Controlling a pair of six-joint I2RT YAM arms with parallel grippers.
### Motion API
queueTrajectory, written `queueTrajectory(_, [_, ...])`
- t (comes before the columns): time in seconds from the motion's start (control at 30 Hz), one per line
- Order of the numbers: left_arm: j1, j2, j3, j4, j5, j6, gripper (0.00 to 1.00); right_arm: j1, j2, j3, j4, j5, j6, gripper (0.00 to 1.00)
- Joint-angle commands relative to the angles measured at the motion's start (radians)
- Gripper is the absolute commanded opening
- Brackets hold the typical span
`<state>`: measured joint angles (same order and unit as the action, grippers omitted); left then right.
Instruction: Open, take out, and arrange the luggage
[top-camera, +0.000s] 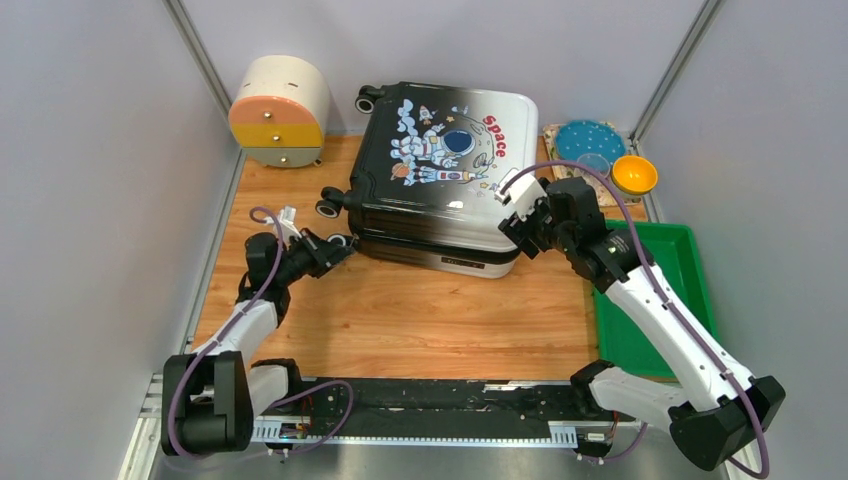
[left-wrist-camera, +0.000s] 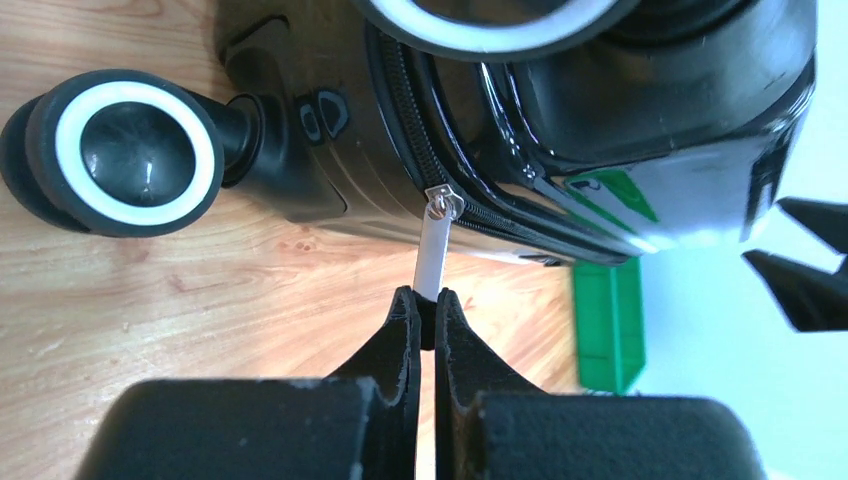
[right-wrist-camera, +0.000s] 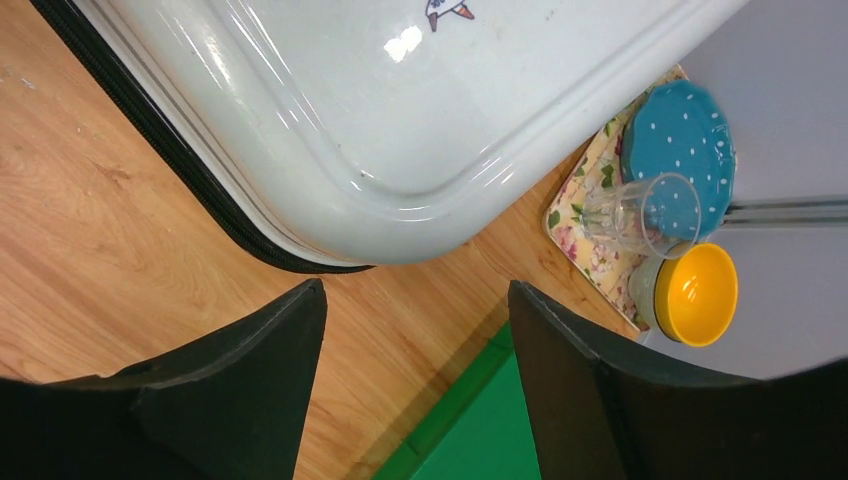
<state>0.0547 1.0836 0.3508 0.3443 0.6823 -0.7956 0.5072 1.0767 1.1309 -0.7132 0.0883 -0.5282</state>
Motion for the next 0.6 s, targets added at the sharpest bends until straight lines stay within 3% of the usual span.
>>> queueTrajectory(0.0, [0.079,0.021,-0.035,0.071,-0.017,-0.171,0.00,-0.001,-0.021,0.041,0.012,-0.065,-0.042,0.73])
queueTrajectory(0.07, [0.092,0.027,-0.050,0.096,-0.017,-0.226,0.01,-0.002,-0.018,0.052,0.006,-0.070,-0.039,0.74])
queueTrajectory(0.1, [0.105,0.032,-0.056,0.107,-0.015,-0.243,0.11,0.001,-0.017,0.056,0.003,-0.068,-0.036,0.74])
queueTrajectory(0.17, [0.112,0.033,-0.058,0.101,-0.021,-0.243,0.19,-0.001,-0.017,0.063,0.000,-0.068,-0.032,0.75])
queueTrajectory(0.33, [0.145,0.004,-0.039,0.025,-0.049,-0.114,0.49,-0.001,-0.018,0.084,-0.012,-0.073,-0.027,0.77])
queueTrajectory(0.47, [0.146,-0.022,0.019,-0.027,0.055,0.273,0.61,0.001,-0.024,0.105,-0.017,-0.073,-0.026,0.79])
queueTrajectory(0.53, [0.146,-0.043,0.013,-0.024,0.113,0.387,0.62,-0.002,-0.027,0.112,-0.017,-0.130,-0.032,0.80])
queueTrajectory(0.57, [0.145,-0.050,0.004,-0.022,0.131,0.514,0.62,-0.001,-0.029,0.113,-0.017,-0.140,-0.035,0.81])
